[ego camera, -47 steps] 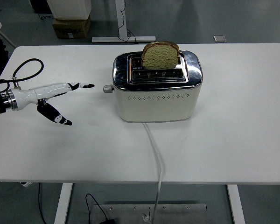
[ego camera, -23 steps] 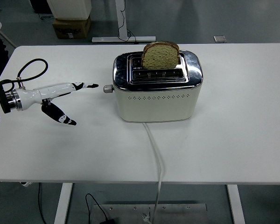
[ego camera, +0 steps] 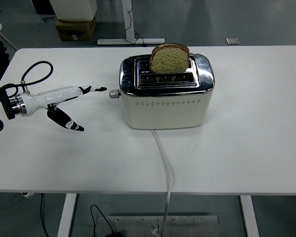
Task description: Press down toaster
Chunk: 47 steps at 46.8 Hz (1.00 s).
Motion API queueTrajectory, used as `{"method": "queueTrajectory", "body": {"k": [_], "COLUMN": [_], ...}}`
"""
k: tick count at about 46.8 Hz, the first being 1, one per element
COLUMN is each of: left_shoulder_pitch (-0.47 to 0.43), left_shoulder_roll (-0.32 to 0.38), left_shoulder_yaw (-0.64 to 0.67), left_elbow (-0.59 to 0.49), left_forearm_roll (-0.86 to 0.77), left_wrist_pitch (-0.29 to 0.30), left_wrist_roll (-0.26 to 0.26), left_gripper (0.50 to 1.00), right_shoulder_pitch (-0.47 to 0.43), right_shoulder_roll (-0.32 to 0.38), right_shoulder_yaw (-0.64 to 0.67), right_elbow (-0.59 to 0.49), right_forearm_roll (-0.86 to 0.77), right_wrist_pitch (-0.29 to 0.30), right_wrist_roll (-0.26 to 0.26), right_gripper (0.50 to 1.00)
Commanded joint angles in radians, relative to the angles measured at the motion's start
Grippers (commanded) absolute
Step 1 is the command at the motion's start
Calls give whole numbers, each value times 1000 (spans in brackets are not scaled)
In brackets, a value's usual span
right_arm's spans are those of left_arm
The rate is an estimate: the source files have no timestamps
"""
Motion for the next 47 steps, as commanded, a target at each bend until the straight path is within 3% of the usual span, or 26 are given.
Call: {"method": "queueTrajectory", "body": {"k": [1, 47], "left_shoulder_pitch": [0, 22], "left_shoulder_roll": [-3, -29], "left_shoulder_yaw": [4, 5], "left_elbow": [0, 10], "left_forearm_roll": [0, -1], "left_wrist_pitch": [3, 3], "left_wrist_roll": [0, 0], "left_gripper": [1000, 1000], "right_shoulder_pitch": [0, 0], "right_shoulder_roll": [0, 0], "right_shoulder_yaw": [0, 0], "right_elbow": [0, 0], "right_forearm_roll": [0, 0], "right_wrist_pitch": [0, 0], "right_wrist_roll": [0, 0], "right_gripper": [998, 998]}}
